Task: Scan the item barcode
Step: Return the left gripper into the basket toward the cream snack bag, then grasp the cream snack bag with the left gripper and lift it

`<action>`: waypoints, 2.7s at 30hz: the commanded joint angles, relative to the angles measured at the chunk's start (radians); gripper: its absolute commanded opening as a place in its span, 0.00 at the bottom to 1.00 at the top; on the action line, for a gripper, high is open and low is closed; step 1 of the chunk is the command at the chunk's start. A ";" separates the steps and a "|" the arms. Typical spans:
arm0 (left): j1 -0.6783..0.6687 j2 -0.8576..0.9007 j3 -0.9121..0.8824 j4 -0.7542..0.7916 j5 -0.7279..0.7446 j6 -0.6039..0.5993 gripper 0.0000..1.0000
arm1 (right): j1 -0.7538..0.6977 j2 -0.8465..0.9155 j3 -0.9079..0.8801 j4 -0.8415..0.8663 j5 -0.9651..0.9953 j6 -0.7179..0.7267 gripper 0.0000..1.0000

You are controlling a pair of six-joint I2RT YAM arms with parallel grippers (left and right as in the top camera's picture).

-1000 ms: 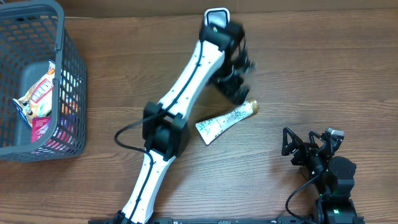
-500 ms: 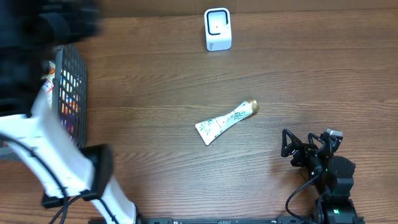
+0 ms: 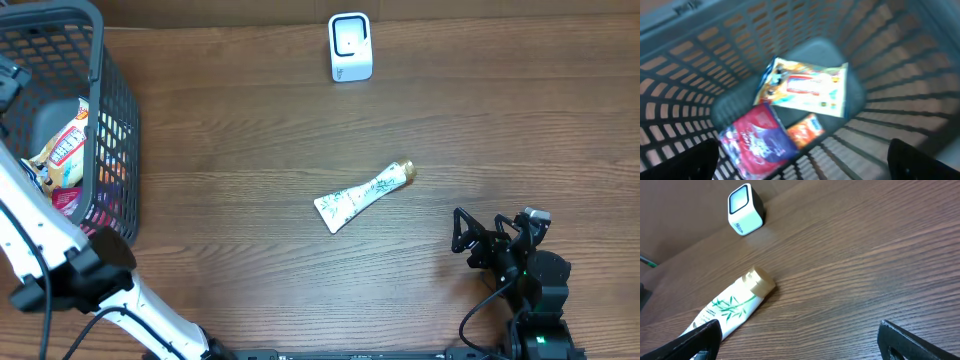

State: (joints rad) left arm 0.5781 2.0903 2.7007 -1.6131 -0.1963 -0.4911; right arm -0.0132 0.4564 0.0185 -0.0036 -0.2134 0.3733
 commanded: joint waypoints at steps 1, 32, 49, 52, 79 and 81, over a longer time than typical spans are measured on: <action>-0.011 0.070 -0.144 0.081 -0.089 0.114 1.00 | -0.001 0.000 -0.010 -0.007 -0.005 0.005 1.00; -0.008 0.370 -0.319 0.459 0.186 1.239 1.00 | -0.001 0.000 -0.010 -0.059 0.022 -0.006 1.00; 0.015 0.508 -0.332 0.561 0.197 1.268 1.00 | -0.001 0.000 -0.010 -0.055 0.017 -0.006 1.00; 0.018 0.539 -0.332 0.544 0.195 1.269 0.99 | -0.001 0.000 -0.010 -0.055 0.010 -0.006 1.00; 0.018 0.383 -0.121 0.464 0.143 0.825 0.04 | -0.001 0.000 -0.010 -0.056 0.010 -0.006 1.00; 0.018 0.344 -0.071 0.438 0.145 0.784 0.04 | -0.001 0.000 -0.010 -0.056 0.010 -0.006 1.00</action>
State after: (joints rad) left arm 0.5919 2.5507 2.5278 -1.1568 -0.0463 0.4175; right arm -0.0132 0.4564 0.0185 -0.0662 -0.2028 0.3698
